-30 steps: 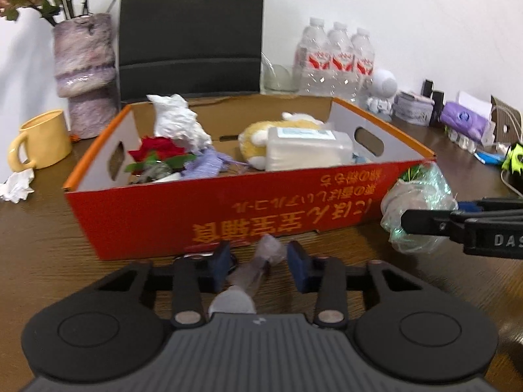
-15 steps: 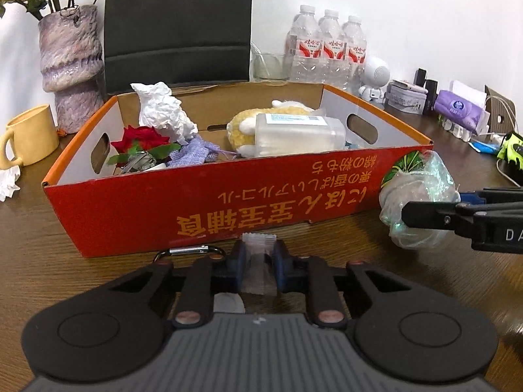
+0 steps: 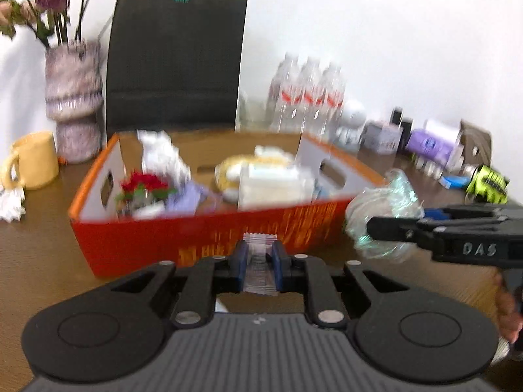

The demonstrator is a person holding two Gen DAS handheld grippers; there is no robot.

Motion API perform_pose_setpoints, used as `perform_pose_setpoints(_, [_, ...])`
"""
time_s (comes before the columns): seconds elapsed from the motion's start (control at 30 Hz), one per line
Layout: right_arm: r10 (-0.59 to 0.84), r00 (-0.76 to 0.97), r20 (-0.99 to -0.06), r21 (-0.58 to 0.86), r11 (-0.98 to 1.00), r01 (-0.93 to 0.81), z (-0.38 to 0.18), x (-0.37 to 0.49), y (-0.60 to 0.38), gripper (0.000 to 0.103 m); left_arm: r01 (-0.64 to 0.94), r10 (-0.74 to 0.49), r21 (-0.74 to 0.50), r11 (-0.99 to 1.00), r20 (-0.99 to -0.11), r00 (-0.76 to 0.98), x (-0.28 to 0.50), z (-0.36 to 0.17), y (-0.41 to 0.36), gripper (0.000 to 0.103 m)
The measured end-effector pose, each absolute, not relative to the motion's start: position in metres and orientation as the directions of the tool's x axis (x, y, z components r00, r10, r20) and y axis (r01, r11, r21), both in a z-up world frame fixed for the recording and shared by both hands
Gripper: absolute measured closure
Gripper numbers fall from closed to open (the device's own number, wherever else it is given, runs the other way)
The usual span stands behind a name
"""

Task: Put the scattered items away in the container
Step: 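Carry the plastic bag over the box and release it inside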

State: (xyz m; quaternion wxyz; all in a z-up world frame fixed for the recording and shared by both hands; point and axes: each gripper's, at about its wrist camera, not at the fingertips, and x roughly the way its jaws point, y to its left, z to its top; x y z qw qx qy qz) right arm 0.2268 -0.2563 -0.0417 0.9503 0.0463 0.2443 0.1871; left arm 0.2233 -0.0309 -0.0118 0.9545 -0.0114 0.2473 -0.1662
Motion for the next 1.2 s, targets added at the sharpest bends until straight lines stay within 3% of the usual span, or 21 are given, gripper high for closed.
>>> perform_pose_setpoints(0.3, [0.334, 0.878, -0.342, 0.131, 0.943, -0.307, 0.0, 0.262, -0.251, 0.063, 0.236, -0.255, -0.099, 0.967, -0.315, 0.914, 0.261, 0.033, -0.012, 0.087])
perform_pose_setpoints(0.67, [0.264, 0.868, -0.42, 0.138, 0.964, -0.226, -0.019, 0.364, -0.236, 0.063, 0.146, -0.187, -0.128, 0.981, -0.41, 0.893, 0.345, 0.004, 0.004, 0.087])
perform_pose_setpoints(1.2, [0.245, 0.851, -0.465, 0.131, 0.969, -0.207, -0.035, 0.373, -0.234, 0.062, 0.152, -0.186, -0.112, 0.982, -0.437, 0.88, 0.357, -0.006, 0.001, 0.086])
